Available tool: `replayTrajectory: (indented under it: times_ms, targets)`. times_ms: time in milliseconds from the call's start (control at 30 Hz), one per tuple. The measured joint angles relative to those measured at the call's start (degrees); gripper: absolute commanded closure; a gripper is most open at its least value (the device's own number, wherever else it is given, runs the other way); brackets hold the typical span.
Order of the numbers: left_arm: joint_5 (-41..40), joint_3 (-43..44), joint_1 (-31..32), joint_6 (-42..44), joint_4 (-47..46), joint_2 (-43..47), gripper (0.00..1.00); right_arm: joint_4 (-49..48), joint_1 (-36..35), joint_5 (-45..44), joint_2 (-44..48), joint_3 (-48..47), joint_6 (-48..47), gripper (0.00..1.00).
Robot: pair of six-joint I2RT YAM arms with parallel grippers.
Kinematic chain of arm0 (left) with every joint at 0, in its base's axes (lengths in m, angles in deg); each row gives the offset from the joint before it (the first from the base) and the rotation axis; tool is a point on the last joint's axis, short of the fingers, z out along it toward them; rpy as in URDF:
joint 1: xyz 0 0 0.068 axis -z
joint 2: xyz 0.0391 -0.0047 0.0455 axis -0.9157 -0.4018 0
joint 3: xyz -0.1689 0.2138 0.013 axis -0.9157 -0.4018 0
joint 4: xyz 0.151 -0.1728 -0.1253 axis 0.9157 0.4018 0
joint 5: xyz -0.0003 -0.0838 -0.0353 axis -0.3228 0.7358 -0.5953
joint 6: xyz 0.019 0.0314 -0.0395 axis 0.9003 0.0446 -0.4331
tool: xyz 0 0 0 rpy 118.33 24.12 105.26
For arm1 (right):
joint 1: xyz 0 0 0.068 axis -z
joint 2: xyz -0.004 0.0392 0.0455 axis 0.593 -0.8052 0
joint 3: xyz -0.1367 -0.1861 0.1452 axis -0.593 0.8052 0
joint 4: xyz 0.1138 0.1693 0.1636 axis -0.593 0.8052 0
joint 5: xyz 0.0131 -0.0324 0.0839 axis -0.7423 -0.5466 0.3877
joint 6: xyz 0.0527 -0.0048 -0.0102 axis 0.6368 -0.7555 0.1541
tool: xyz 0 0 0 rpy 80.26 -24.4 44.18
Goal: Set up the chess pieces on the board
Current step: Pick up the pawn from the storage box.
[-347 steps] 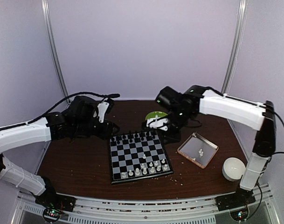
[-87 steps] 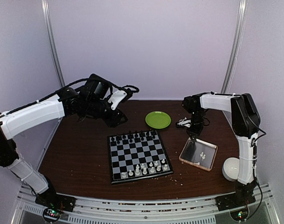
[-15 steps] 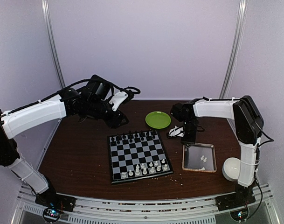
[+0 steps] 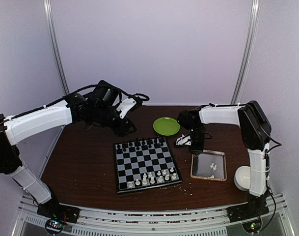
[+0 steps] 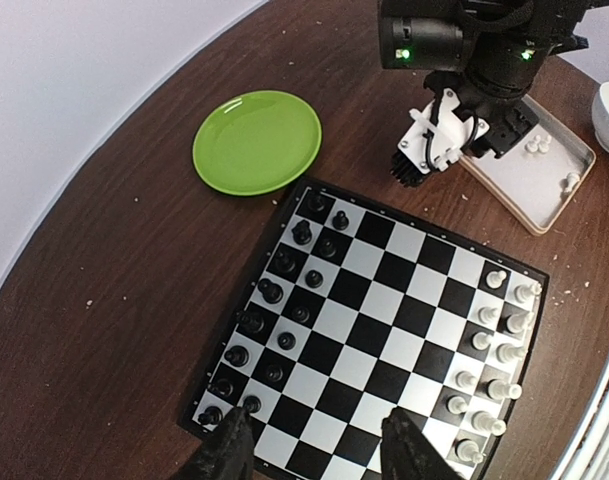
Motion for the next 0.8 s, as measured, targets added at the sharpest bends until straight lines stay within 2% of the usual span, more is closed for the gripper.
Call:
replayTrajectory:
  times_ms: [233, 300, 400, 633, 800]
  targets:
    - [0.0, 0.0, 0.0, 0.0, 0.0, -0.5, 0.55, 1.8, 0.0, 2.5, -0.9, -1.2, -0.3, 0.85]
    - [0.0, 0.0, 0.0, 0.0, 0.0, -0.6, 0.55, 1.9, 0.1, 3.0, -1.0, -1.2, -0.2, 0.85]
    - [0.0, 0.0, 0.0, 0.0, 0.0, -0.6, 0.55, 1.8, 0.3, 3.9, -1.0, -1.0, 0.5, 0.78]
    - [0.6, 0.1, 0.0, 0.0, 0.0, -0.7, 0.55, -0.1, 0.2, 5.7, 0.9, 2.2, 2.4, 0.91]
    - [1.1, 0.2, 0.0, 0.0, 0.0, -0.8, 0.55, -2.2, 0.3, 6.8, 3.2, 5.2, 3.6, 0.94]
